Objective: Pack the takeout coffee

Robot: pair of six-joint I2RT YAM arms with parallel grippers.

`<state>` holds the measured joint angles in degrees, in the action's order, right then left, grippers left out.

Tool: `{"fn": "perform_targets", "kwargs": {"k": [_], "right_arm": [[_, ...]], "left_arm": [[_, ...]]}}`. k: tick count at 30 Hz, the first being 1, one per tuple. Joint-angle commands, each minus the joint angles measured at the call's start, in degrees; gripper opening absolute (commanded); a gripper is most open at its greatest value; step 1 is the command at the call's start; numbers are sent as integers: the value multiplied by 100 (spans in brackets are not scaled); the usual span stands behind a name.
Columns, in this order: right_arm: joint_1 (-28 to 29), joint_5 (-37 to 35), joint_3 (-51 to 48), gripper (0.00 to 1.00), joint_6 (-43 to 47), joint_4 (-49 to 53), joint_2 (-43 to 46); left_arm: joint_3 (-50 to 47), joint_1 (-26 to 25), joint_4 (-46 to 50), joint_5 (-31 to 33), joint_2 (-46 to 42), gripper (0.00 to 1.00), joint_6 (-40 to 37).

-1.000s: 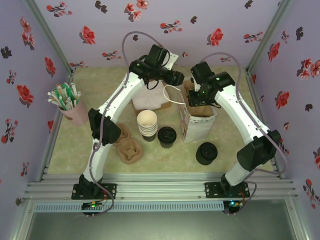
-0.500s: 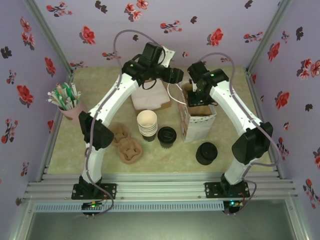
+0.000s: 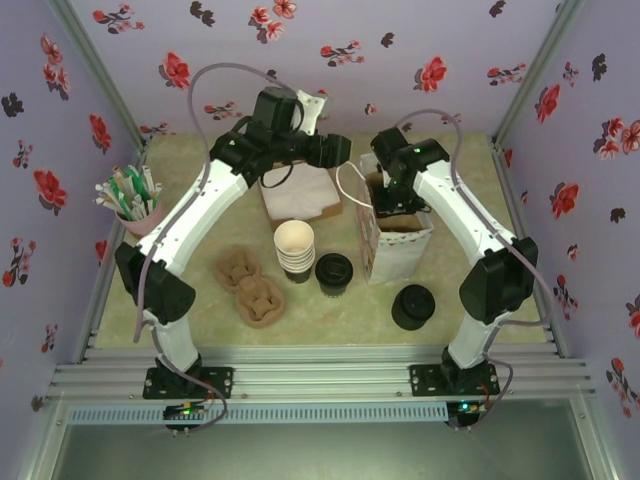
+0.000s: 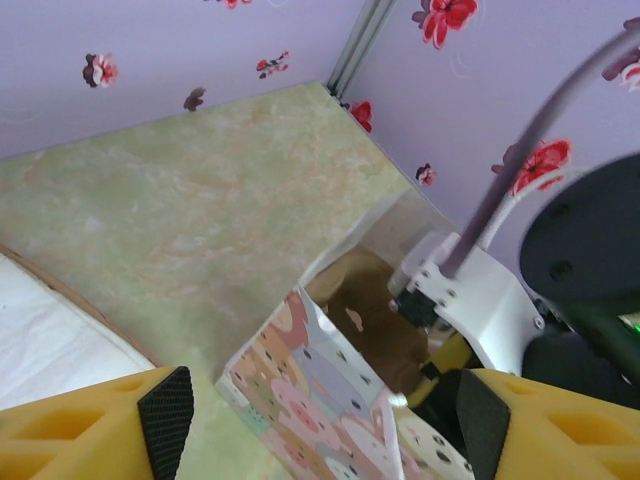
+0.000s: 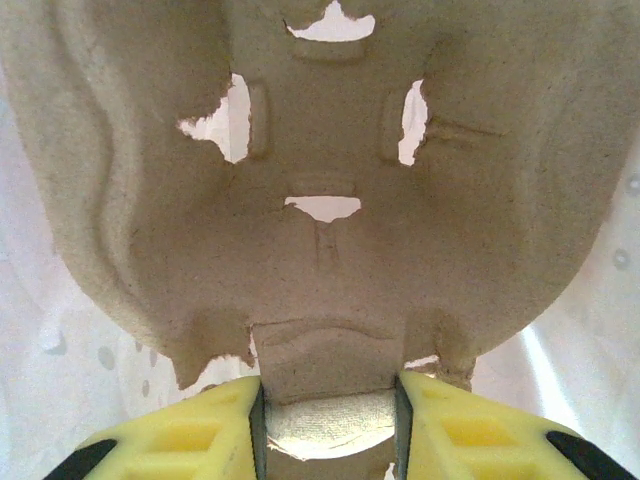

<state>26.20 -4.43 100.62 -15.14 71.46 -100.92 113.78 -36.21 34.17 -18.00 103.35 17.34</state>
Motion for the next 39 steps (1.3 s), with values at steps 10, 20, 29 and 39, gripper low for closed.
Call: {"fn": "perform_targets", "kwargs": {"k": [10, 20, 29, 39], "right_arm": [[103, -92, -442, 35, -173, -225, -234], [114, -67, -942, 35, -193, -595, -206], [114, 2, -1131, 35, -183, -806, -371], [114, 71, -1420, 35, -200, -1079, -507]], "left_arm": [[-1327, -18, -738, -372, -1048, 74, 372], [-1734, -171, -947, -546, -1091, 74, 532], [-1950, -244, -1077, -581, -1089, 74, 614], [-2039, -279, -1150, -601, -994, 73, 673]]}}
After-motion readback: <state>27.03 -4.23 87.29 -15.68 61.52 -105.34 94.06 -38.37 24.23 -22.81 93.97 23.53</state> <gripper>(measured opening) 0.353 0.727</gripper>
